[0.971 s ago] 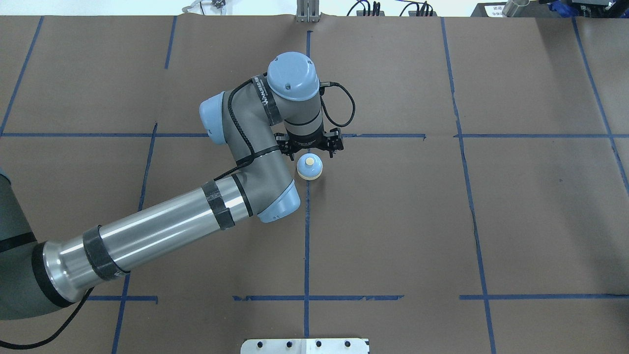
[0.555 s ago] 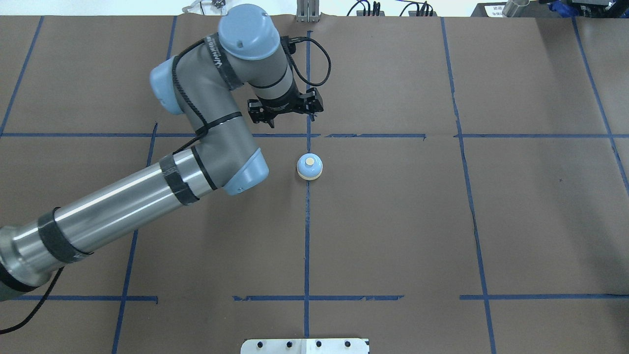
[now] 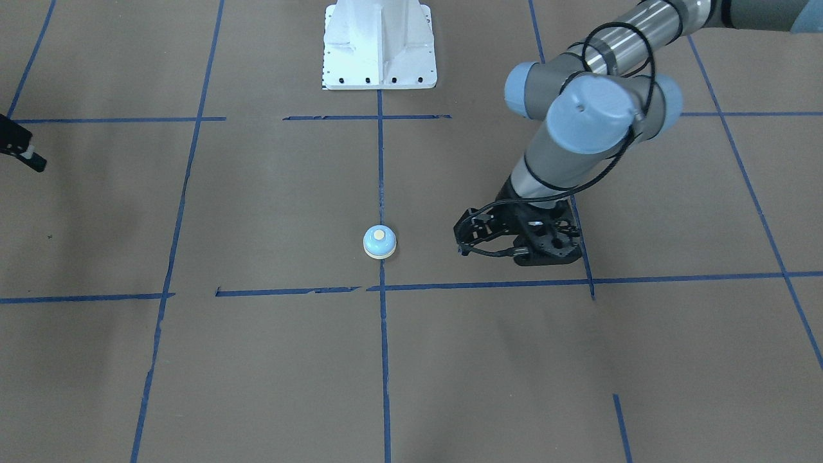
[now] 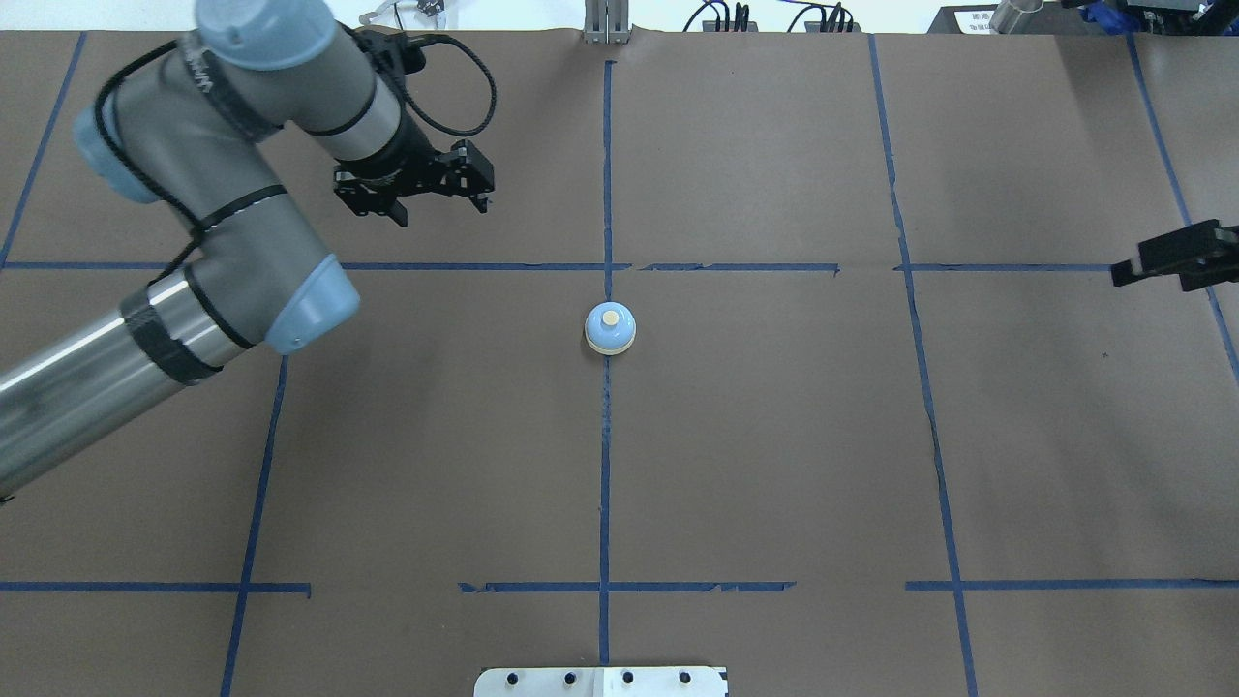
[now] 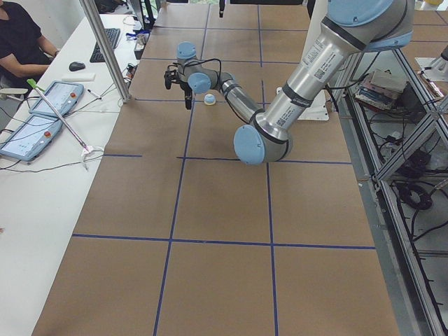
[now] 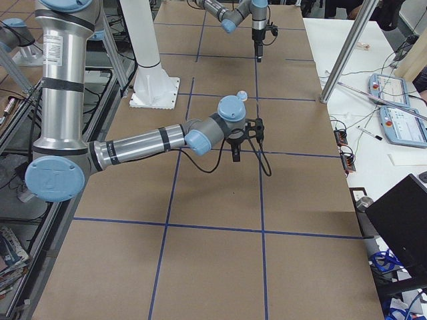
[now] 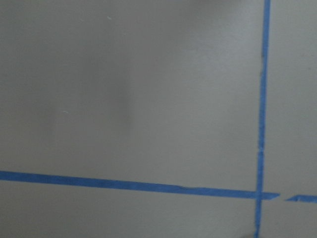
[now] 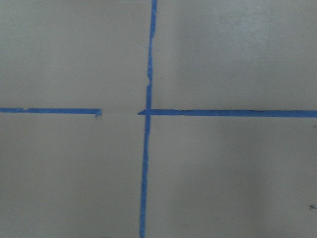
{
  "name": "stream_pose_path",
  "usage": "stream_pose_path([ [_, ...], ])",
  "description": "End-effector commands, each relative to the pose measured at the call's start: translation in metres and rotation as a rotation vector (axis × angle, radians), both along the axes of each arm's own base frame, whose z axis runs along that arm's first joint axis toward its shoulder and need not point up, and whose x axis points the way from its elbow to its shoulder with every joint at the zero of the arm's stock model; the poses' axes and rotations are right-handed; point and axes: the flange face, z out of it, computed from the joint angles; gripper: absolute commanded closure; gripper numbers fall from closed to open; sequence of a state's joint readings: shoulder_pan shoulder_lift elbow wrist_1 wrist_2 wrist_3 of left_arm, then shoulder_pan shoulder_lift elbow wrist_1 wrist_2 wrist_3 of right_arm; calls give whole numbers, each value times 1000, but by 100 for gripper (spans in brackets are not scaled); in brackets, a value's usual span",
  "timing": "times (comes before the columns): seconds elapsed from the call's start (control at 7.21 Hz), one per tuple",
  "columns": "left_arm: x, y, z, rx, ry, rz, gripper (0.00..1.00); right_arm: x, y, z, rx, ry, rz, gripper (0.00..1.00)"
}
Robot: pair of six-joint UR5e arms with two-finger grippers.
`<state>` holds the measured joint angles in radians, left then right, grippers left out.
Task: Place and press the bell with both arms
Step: 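Withdraw the left arm away while the right arm reaches toward the bell, then lower the right gripper onto the bell's top button and press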
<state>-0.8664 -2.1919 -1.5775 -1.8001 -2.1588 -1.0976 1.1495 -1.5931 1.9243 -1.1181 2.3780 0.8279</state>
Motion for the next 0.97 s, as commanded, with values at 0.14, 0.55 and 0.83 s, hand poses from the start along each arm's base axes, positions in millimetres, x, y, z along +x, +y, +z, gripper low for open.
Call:
stream_pose_path([
  [0.14, -122, 26, 101, 99, -50, 76, 2, -165, -2, -123, -51, -73, 53, 1],
  [0.55, -203, 86, 183, 189, -136, 162, 2, -314, 5, -229, -72, 11, 100, 15],
  [0.83, -260, 139, 212, 199, -171, 169, 1, -376, -28, -247, -161, 44, 142, 44],
])
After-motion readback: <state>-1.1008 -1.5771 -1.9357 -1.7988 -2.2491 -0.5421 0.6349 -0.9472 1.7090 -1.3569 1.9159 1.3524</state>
